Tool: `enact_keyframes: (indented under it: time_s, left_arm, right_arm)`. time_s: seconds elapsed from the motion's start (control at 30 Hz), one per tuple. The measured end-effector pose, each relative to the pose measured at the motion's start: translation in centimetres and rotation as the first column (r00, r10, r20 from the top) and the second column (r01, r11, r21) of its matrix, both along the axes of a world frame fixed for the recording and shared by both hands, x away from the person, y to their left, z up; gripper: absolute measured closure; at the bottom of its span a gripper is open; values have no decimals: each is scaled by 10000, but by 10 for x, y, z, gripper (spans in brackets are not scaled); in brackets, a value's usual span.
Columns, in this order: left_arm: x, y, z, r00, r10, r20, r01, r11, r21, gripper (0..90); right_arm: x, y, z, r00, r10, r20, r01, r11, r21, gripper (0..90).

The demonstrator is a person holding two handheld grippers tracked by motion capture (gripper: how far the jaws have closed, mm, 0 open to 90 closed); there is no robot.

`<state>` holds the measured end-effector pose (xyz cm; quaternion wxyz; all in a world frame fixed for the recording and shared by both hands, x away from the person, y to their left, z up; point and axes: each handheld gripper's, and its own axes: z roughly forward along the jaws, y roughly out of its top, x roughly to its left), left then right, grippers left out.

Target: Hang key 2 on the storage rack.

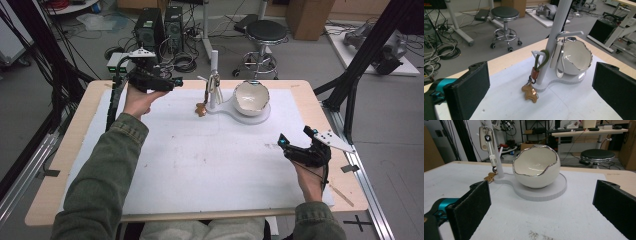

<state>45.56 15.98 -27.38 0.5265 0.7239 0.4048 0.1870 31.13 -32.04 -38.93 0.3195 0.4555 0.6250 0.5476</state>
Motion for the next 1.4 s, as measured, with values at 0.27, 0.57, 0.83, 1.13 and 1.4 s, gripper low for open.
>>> enact_keyframes:
  time_s: [0.27,0.57,0.83,1.13,1.4]
  left_arm:
    - [-8,18,-9,9995,279,-141,-279,9996,-41,17]
    - [-21,32,-25,9980,479,-412,-478,9989,35,17]
    - [-31,44,-27,9974,520,-507,-504,9982,327,17]
    - [-51,58,-37,9957,860,-336,-846,9956,400,17]
    - [-63,76,-48,9913,1303,-189,-1299,9914,180,17]
  right_arm:
    - [-2,-1,0,10000,-86,-26,86,10000,15,5]
    - [-3,-1,0,10000,-77,-21,77,10000,21,5]
    - [-3,0,0,10000,-54,-21,54,10000,-1,5]
    - [-3,-1,1,10000,-71,8,71,10000,-14,5]
    - [-2,1,0,10000,-26,-46,26,10000,-3,5]
